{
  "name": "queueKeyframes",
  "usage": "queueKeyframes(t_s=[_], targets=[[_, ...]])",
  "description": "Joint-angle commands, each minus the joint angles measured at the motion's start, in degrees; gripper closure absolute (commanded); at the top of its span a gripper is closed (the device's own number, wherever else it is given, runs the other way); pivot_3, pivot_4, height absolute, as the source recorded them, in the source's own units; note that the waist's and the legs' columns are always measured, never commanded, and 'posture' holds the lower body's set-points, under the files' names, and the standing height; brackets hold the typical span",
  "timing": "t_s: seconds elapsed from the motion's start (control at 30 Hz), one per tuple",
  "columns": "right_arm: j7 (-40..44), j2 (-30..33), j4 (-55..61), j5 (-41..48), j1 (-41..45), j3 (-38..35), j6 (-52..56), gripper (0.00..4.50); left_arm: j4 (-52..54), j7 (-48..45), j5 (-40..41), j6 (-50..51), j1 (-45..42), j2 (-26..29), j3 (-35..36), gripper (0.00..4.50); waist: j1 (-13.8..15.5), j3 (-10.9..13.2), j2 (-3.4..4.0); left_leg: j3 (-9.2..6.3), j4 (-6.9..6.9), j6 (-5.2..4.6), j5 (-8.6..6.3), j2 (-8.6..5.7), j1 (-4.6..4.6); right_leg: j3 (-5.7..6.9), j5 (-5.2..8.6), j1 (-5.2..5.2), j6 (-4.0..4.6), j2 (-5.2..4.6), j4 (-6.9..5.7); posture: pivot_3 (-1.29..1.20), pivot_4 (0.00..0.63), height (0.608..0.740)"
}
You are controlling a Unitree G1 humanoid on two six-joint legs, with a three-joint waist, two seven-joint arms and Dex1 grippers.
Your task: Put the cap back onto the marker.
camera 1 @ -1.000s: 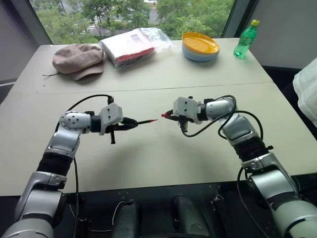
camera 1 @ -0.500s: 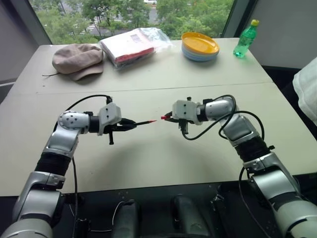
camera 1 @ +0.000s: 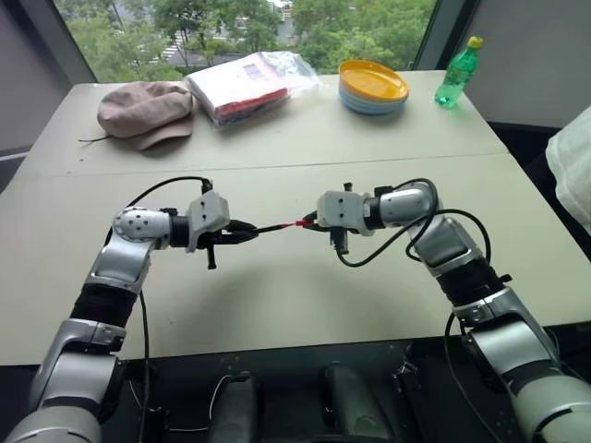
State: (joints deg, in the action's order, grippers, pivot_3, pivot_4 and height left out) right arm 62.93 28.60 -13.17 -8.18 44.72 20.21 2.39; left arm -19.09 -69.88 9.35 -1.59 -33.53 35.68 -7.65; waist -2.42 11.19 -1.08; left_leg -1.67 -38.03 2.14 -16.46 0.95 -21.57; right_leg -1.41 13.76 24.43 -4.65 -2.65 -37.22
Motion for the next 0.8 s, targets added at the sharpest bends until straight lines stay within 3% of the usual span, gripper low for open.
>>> queueKeyframes(t_s=[0.03, 0.8], targets=[[-0.1, 0.2, 2.1, 0.2, 0.4, -0.2, 0.0, 4.46, 0.9, 0.1, 0.5, -0.6, -1.1, 0.1, 1.0, 4.5, 0.0, 0.0, 0.0, 0.0, 0.0, 0.0, 0.0, 0.0, 0.0, 0.0, 0.0, 0.0, 0.0, 0.0, 0.0, 0.0, 0.15, 0.74], [0.6, -1.8, 6.9, 0.9, 0.3, 1.4, 2.3, 4.46, 2.4, -2.0, 1.6, 1.0, -1.8, -0.9, 0.1, 4.5, 0.0, 0.0, 0.0, 0.0, 0.0, 0.0, 0.0, 0.0, 0.0, 0.0, 0.0, 0.0, 0.0, 0.0, 0.0, 0.0, 0.15, 0.74]])
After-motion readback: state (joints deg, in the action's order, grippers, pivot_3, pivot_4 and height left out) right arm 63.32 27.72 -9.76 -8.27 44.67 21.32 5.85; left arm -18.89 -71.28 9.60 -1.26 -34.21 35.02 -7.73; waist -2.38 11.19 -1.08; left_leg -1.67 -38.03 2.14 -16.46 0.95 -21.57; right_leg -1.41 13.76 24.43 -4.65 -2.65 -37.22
